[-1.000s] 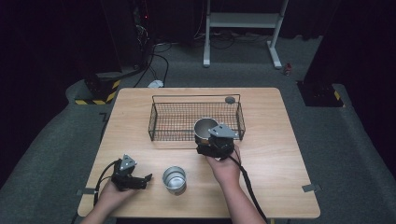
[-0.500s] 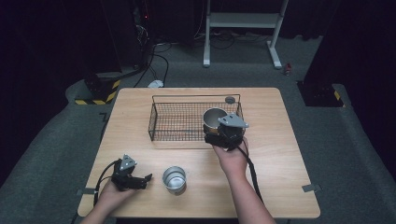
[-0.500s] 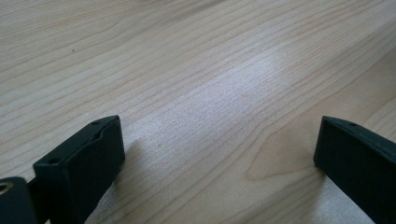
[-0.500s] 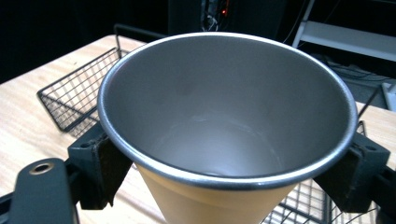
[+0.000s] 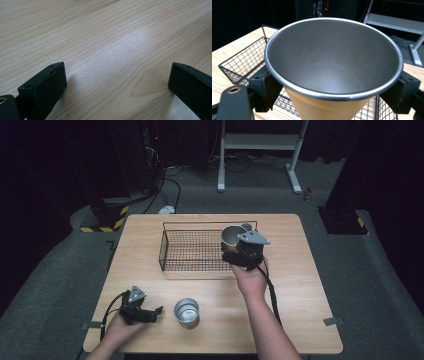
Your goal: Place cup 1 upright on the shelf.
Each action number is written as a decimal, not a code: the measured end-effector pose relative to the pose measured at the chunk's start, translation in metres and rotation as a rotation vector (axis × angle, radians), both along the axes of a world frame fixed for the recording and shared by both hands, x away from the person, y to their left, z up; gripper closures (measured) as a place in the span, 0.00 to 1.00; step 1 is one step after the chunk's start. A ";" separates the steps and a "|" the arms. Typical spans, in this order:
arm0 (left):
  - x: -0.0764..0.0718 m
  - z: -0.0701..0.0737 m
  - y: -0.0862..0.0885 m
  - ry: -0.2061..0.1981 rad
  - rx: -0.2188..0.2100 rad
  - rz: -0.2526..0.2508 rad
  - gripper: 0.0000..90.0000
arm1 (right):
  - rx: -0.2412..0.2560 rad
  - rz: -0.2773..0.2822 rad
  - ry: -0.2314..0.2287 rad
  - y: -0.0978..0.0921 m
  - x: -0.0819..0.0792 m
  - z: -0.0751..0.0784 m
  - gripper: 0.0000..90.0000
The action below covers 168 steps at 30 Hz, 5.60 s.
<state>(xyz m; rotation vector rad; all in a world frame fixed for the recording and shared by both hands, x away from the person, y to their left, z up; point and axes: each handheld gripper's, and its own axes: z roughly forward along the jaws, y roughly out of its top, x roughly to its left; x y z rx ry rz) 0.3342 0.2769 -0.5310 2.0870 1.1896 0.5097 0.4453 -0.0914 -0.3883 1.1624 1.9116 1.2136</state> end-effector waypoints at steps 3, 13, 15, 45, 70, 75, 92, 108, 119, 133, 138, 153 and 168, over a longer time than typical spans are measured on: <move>0.000 0.000 0.000 0.000 0.000 0.000 0.02 | 0.000 -0.012 0.003 0.000 0.006 0.001 0.16; 0.000 0.000 0.000 0.002 0.000 -0.002 0.02 | -0.013 -0.046 0.034 0.000 0.030 -0.006 0.16; 0.000 0.000 0.000 0.001 -0.002 -0.002 0.02 | -0.015 -0.054 0.044 0.001 0.035 -0.008 0.16; 0.000 0.000 0.001 0.000 0.000 -0.005 0.03 | -0.062 -0.128 0.186 0.003 0.080 -0.048 0.16; 0.000 0.000 0.000 0.000 -0.002 -0.004 0.03 | -0.095 -0.127 0.239 0.008 0.084 -0.069 0.16; 0.000 0.000 0.001 0.000 -0.002 -0.004 0.03 | -0.092 -0.125 0.241 0.006 0.083 -0.070 0.16; -0.001 0.000 0.001 0.001 0.003 -0.004 0.03 | -0.088 -0.128 0.240 -0.001 0.079 -0.073 0.16; -0.001 0.000 0.001 -0.001 0.005 -0.005 0.03 | -0.094 -0.114 0.251 0.000 0.080 -0.075 0.10; -0.001 0.000 0.001 0.001 0.003 -0.004 0.03 | -0.088 -0.116 0.237 -0.002 0.075 -0.068 0.10; -0.001 0.000 0.001 0.001 0.002 -0.004 0.03 | -0.064 -0.108 0.203 -0.013 0.055 -0.063 0.10; -0.001 0.000 0.001 0.001 0.002 -0.004 0.03 | -0.055 -0.090 0.181 -0.016 0.045 -0.060 0.10; 0.000 0.000 0.000 -0.002 0.008 -0.007 0.03 | -0.037 -0.057 0.136 -0.025 0.004 -0.052 0.10; 0.001 0.000 0.000 0.001 0.009 -0.005 0.02 | -0.038 -0.050 0.127 -0.045 -0.032 -0.062 0.10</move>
